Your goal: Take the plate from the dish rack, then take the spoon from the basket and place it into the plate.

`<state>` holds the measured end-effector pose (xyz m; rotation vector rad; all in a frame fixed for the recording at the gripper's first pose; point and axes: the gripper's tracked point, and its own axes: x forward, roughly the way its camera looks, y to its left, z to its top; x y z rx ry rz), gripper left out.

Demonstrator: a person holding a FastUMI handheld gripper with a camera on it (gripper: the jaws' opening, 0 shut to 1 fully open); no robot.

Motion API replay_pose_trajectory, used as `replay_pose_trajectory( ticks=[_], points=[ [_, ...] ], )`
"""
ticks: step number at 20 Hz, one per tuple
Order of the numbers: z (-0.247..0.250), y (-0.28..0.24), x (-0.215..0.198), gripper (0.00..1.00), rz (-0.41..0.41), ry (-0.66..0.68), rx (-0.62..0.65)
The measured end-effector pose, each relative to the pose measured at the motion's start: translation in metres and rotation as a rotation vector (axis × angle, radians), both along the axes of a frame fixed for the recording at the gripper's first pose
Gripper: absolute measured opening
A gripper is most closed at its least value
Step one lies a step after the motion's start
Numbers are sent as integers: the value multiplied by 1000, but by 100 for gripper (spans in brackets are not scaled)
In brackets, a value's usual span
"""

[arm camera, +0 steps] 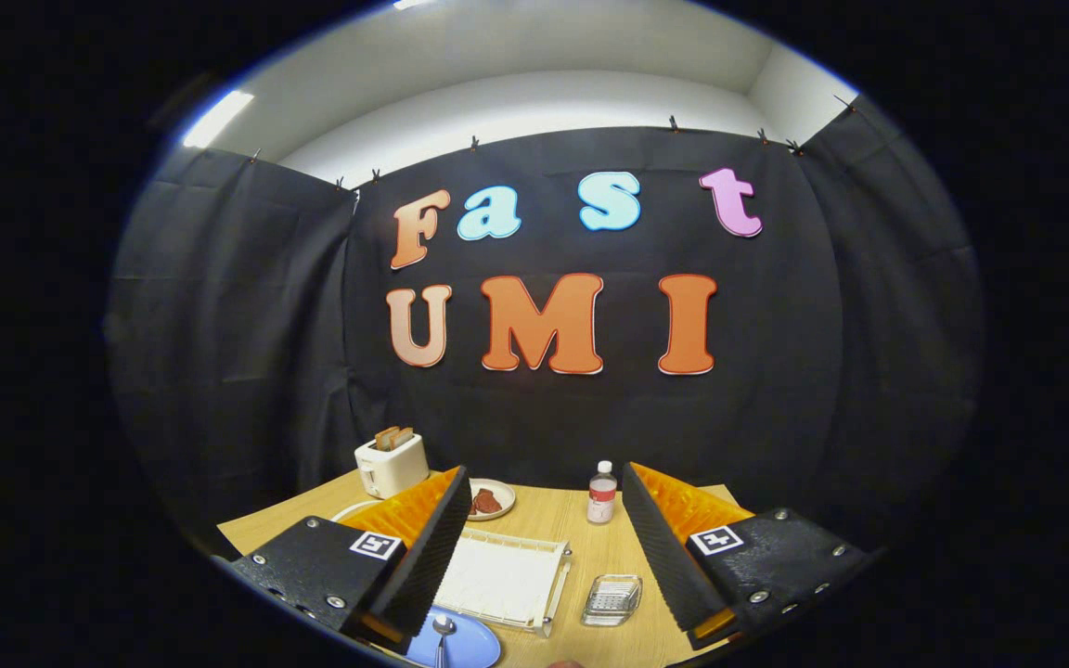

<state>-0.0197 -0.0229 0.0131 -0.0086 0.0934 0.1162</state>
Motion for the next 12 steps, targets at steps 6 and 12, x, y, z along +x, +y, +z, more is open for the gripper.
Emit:
replay_pose_trajectory(
  ticks=[6,12],
  points=[
    [33,-4,-3,97,-30,-77,-22],
    [69,0,-6,97,-40,-190,-39]
  ],
)
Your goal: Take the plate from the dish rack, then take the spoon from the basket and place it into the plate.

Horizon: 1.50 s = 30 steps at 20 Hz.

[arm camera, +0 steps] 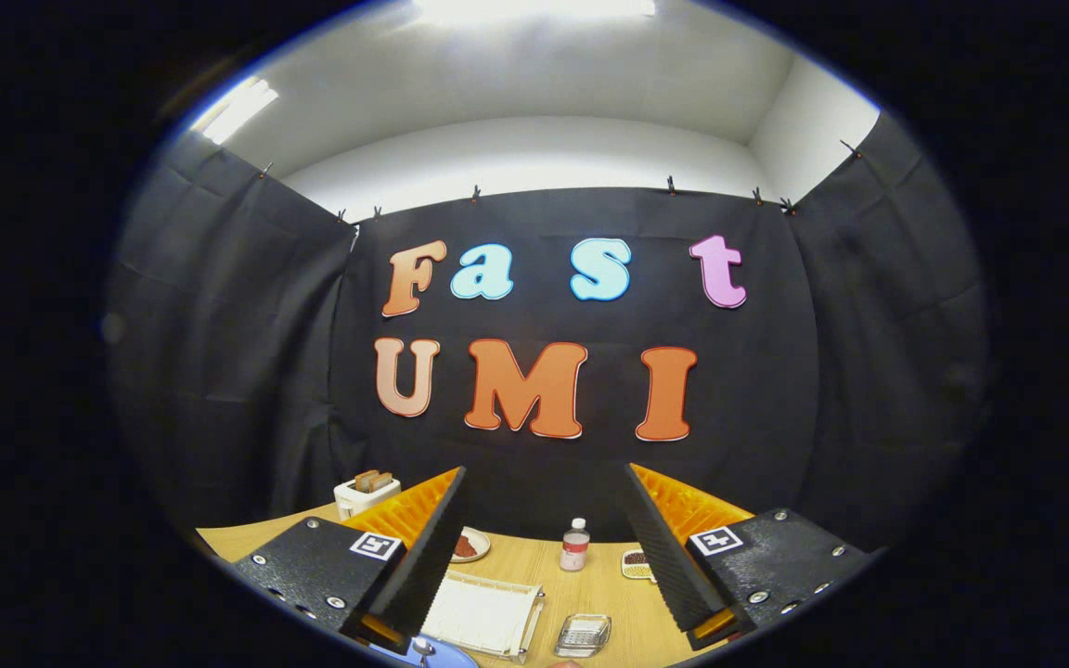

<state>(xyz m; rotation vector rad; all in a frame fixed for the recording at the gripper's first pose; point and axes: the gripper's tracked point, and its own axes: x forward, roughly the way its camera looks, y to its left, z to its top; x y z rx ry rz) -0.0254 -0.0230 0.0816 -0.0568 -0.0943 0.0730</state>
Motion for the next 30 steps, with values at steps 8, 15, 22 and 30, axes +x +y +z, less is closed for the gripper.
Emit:
replay_pose_trajectory(
  ticks=[8,15,22,30],
  points=[
    [6,4,-9,97,12,-6,23],
    [4,15,-13,97,37,8,21],
    [-3,29,-14,97,78,22,13],
    [-2,28,-4,98,77,22,8]
  ],
)
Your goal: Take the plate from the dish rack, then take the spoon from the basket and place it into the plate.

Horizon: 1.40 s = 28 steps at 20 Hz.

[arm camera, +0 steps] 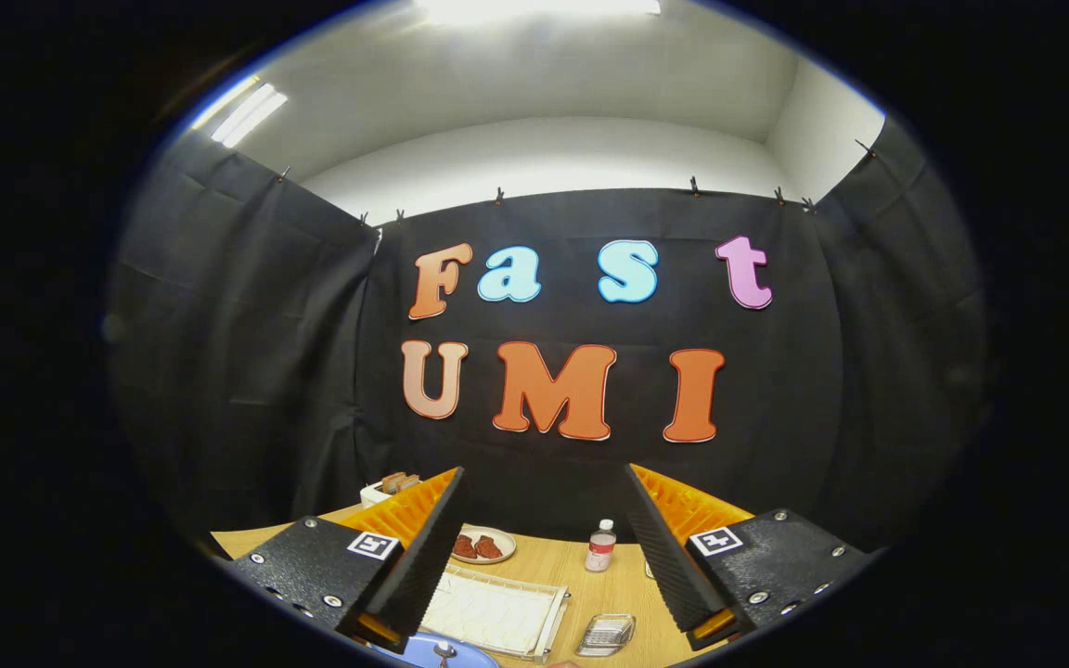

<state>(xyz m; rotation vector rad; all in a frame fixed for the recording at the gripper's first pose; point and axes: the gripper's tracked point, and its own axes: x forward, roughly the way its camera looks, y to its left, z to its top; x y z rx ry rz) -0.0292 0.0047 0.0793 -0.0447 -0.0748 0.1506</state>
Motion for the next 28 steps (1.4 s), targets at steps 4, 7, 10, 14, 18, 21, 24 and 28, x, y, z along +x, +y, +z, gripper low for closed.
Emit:
replay_pose_trajectory(
  ticks=[4,7,10,14,18,21,24,28],
  points=[
    [4,-5,3,98,-22,-13,2],
    [3,-7,3,99,-28,-11,5],
    [-2,-11,2,99,-32,-3,8],
    [-5,-8,3,99,-30,8,12],
    [-9,-10,1,99,-30,13,9],
    [-11,-10,2,99,-32,17,10],
    [-10,-11,2,99,-35,14,10],
    [-5,-14,-1,99,-42,-1,12]
  ],
)
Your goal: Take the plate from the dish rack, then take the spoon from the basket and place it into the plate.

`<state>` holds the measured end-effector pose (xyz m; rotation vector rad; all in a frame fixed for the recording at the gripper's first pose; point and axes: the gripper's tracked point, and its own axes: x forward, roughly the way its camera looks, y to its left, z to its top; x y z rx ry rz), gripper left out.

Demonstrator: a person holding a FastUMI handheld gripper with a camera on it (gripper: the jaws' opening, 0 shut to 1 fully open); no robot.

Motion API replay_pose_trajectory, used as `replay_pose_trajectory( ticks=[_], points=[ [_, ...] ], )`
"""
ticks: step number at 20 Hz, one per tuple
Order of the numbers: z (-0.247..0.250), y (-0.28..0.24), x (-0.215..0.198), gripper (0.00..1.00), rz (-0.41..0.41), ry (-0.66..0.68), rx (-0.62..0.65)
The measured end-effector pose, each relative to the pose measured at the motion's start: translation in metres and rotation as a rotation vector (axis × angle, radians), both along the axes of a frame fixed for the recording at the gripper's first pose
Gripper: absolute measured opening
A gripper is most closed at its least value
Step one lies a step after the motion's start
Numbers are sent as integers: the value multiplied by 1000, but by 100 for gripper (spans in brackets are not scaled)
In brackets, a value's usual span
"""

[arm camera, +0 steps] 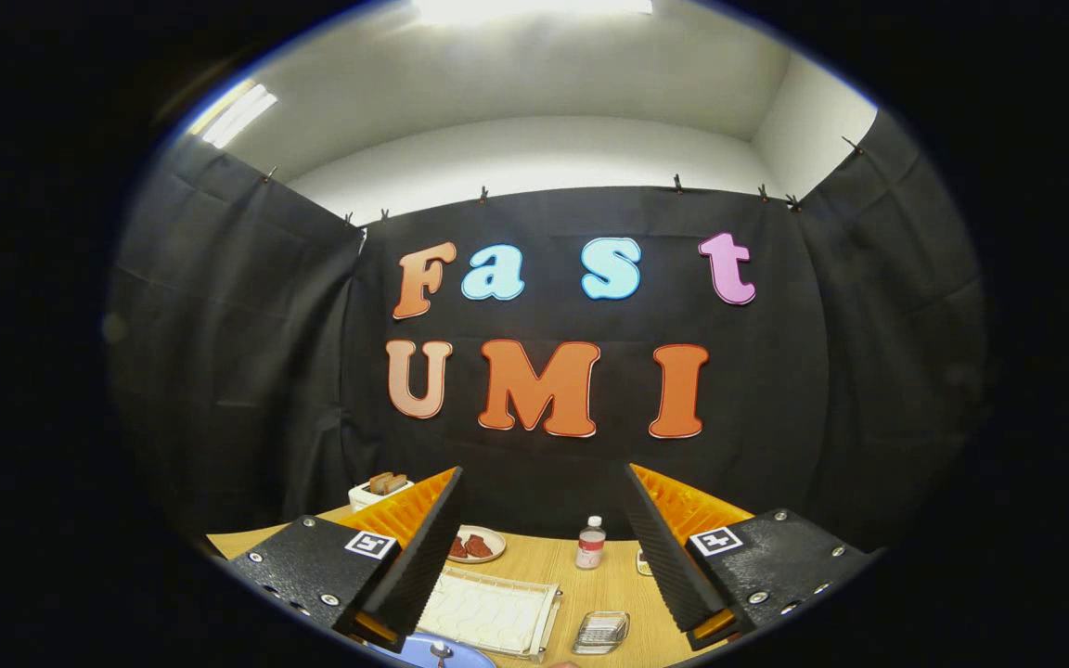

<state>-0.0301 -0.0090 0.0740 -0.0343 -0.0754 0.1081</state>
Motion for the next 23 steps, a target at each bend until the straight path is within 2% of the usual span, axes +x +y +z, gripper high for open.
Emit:
replay_pose_trajectory(
  ticks=[23],
  points=[
    [0,0,-5,99,5,0,3]
  ],
)
